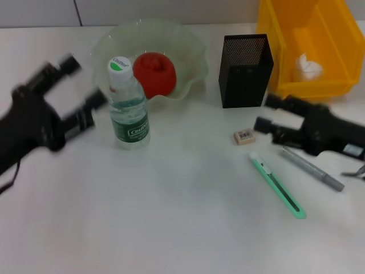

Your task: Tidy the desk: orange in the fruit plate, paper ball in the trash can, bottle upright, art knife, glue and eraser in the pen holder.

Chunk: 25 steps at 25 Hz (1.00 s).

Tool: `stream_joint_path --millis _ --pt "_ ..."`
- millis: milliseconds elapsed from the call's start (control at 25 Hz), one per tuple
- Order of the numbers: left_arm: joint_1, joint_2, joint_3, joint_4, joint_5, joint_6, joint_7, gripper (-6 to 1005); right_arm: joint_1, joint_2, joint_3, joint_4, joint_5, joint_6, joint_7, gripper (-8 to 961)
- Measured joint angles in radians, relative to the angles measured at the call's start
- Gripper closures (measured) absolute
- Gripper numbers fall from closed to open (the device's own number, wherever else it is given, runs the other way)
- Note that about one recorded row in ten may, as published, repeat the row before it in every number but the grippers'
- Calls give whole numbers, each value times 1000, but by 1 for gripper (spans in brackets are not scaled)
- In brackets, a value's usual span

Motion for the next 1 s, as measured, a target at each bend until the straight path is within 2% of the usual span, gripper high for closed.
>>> stream_joint_path --millis 80,120,160,200,320,360,400,560,720,760,800,920,1000 --pt "4 32 4 39 146 10 -49 200 -7 -3 -2 -127 -5 -25 96 139" --pt "4 37 3 52 206 15 -62 200 -6 -8 -4 -192 -13 -34 152 139" --pt "3 41 0 67 260 18 -76 200 5 -20 -8 -374 -61 -56 336 139" --pt "3 39 -2 81 306 18 -91 200 5 -20 -8 -374 -61 -56 336 139" --pt "-4 30 -4 97 379 4 -119 200 67 -36 -16 -657 -231 -116 650 139" --pt "-9 25 -3 98 388 -1 -122 200 118 -37 -50 -812 -357 -169 810 139" --pt "-11 21 -1 98 396 -6 -124 200 118 -37 -50 -812 -357 -169 810 139" --pt "-18 3 4 99 411 -36 -133 201 212 -25 -225 -1030 -646 -234 1079 139" --pt "-26 -7 4 93 424 -56 -134 201 276 1 -393 -1072 -827 -228 1206 139" --pt "-28 -10 4 92 426 -63 -135 201 289 7 -489 -1055 -866 -192 1240 139" --pt "-29 -12 4 92 427 -67 -135 201 289 7 -489 -1055 -866 -192 1240 139" --pt "-31 -16 4 91 428 -83 -136 201 292 9 -626 -994 -886 -99 1288 140" --pt "-36 -19 4 91 428 -91 -138 201 297 9 -678 -943 -890 -32 1307 140"
